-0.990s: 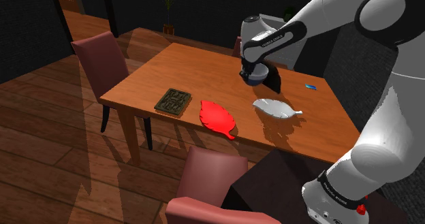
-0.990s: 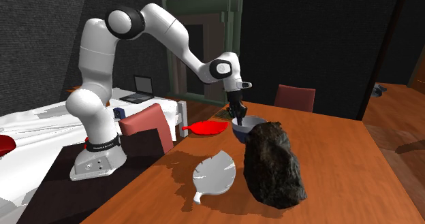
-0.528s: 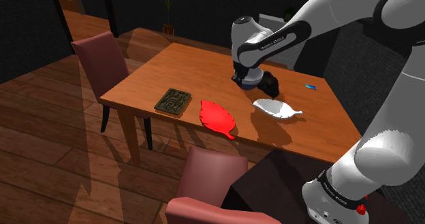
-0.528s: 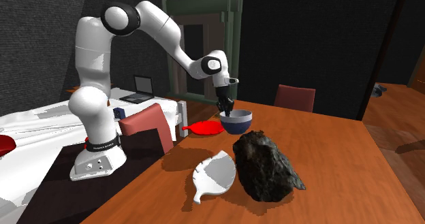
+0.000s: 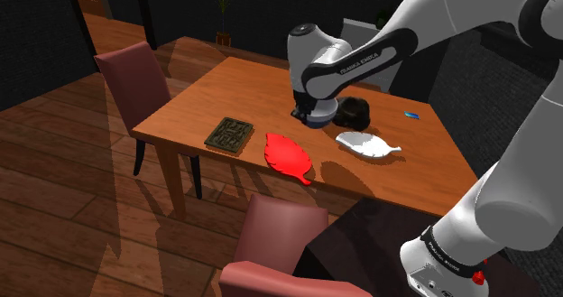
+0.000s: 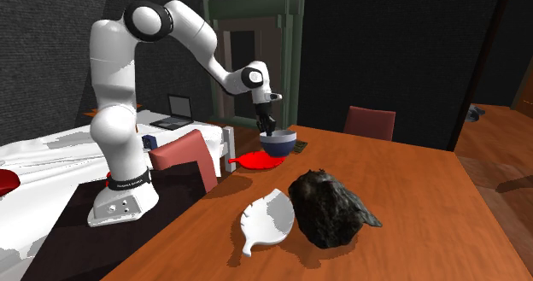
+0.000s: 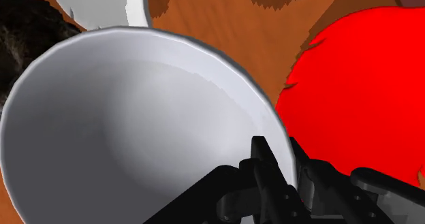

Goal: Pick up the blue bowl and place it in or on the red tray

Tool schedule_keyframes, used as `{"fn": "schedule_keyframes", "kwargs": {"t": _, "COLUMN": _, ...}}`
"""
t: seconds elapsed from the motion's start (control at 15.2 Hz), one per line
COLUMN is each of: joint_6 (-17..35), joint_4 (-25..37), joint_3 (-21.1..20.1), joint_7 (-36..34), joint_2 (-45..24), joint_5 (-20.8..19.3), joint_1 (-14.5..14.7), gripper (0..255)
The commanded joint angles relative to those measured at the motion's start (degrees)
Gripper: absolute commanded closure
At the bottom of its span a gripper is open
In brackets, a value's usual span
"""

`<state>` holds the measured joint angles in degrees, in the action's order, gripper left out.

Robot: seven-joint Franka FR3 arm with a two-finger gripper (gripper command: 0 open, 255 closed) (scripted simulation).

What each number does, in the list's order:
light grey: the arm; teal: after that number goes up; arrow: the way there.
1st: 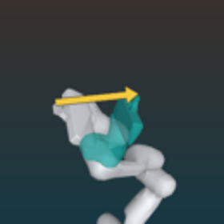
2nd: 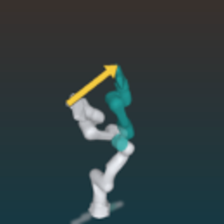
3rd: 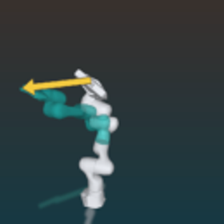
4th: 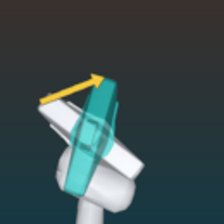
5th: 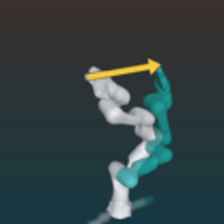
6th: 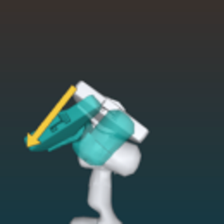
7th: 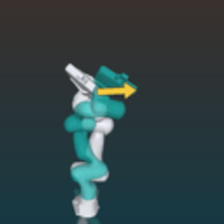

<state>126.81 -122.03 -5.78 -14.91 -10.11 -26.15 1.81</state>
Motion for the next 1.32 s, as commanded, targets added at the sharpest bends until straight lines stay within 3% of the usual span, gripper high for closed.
{"fn": "schedule_keyframes", "kwargs": {"t": 0.0, "joint_6": -0.86, "joint_4": -0.13, "joint_3": -1.21, "joint_7": -2.67, "joint_2": 0.02, "joint_5": 0.20, "joint_1": 1.64, "gripper": 255}}
{"fn": "schedule_keyframes", "kwargs": {"t": 0.59, "joint_6": -6.65, "joint_4": 2.80, "joint_3": -7.13, "joint_7": -14.18, "joint_2": -1.52, "joint_5": 1.97, "joint_1": 9.58, "gripper": 255}}
{"fn": "schedule_keyframes", "kwargs": {"t": 1.25, "joint_6": -0.85, "joint_4": 1.29, "joint_3": -6.29, "joint_7": -17.58, "joint_2": -6.58, "joint_5": -1.02, "joint_1": 9.93, "gripper": 255}}
